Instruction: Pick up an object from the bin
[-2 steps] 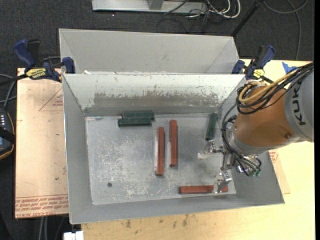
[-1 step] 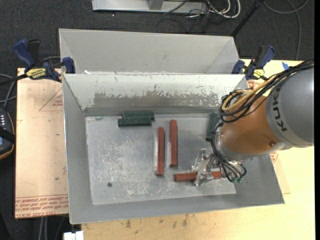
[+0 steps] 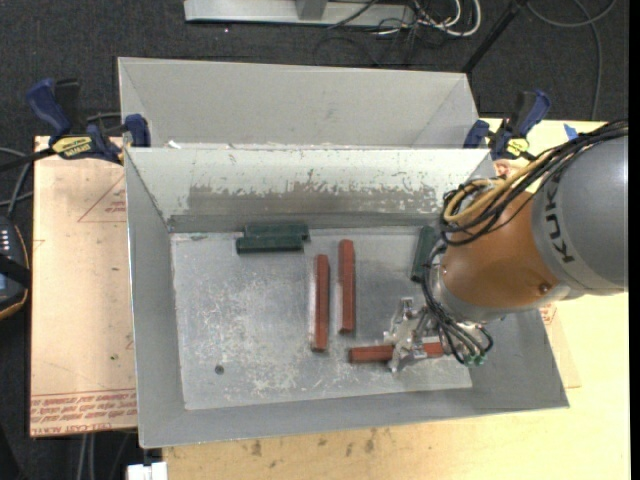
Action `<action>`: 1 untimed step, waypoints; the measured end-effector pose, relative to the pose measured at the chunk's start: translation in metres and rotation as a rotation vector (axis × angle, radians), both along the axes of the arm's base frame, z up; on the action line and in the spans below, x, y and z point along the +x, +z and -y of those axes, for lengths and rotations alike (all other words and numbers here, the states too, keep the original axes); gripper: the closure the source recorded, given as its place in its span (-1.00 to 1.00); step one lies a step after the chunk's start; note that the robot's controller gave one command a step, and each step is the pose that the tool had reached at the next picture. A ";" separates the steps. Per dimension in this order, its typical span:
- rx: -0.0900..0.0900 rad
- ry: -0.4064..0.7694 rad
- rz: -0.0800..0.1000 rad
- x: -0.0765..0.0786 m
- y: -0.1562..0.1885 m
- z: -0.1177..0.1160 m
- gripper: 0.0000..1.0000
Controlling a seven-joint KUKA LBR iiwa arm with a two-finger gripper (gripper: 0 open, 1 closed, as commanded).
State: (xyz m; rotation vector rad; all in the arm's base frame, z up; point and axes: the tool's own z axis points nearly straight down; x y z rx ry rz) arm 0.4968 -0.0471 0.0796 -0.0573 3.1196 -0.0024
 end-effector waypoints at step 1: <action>0.001 0.038 -0.019 0.005 0.138 -0.003 1.00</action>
Offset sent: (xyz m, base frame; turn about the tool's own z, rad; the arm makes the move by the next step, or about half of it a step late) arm 0.0000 0.0000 0.0000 0.0000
